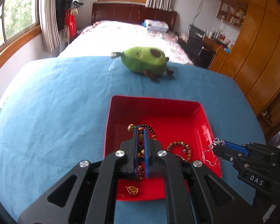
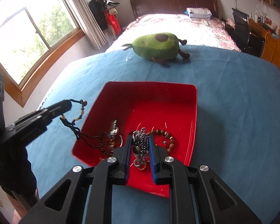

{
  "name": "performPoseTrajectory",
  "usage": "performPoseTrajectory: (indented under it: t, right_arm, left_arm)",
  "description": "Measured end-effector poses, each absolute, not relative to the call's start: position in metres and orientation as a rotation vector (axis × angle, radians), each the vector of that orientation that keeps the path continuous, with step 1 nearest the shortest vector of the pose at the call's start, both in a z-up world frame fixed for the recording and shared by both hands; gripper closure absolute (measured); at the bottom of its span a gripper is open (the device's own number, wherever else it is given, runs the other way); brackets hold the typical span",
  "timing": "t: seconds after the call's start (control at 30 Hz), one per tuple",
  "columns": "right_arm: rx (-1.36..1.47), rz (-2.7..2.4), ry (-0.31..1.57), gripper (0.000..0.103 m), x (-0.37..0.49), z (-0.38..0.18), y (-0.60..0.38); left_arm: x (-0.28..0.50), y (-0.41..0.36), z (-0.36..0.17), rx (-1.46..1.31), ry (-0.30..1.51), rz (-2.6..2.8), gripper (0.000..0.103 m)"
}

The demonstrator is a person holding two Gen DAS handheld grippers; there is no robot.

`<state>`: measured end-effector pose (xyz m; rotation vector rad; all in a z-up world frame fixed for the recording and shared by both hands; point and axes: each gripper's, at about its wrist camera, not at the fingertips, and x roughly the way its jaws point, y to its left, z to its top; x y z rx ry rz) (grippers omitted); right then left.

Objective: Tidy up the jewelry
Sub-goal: 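Carry bead strand and silver chain into the red tin and open both grippers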

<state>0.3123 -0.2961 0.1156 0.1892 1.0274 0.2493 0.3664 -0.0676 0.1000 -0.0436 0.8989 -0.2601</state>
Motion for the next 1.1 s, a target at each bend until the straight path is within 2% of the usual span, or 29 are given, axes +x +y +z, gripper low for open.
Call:
performPoseTrajectory:
  t: [0.17,0.5,0.53,0.6,0.67,0.93,1.1]
  right_arm:
    - [0.197,0.225,1.064,0.086,0.332,0.088,-0.297]
    - [0.197,0.204,1.114,0.085,0.346,0.055,-0.292]
    - [0.191,0.199,1.113,0.084,0.346,0.054,-0.292]
    - [0.180,0.184,1.097,0.073,0.342,0.056,-0.292]
    - [0.187,0.189,1.073,0.071,0.338,0.060,-0.294]
    - [0.190,0.179,1.017,0.070,0.316,0.079,-0.299]
    - [0.178,0.174,0.991,0.070,0.302,0.088,-0.297]
  left_arm:
    - [0.388,-0.072,0.062,-0.040,0.964,-0.249,0.099]
    - [0.402,-0.080,0.022,-0.016,1.032,-0.239,0.099]
    - [0.402,-0.081,0.018,-0.015,1.039,-0.242,0.096]
    - [0.402,-0.078,0.016,-0.024,1.039,-0.232,0.085]
    - [0.398,-0.077,0.017,-0.015,1.020,-0.228,0.067]
    - [0.370,-0.063,0.037,-0.006,0.950,-0.196,0.066]
    - [0.344,-0.055,0.049,-0.011,0.916,-0.183,0.059]
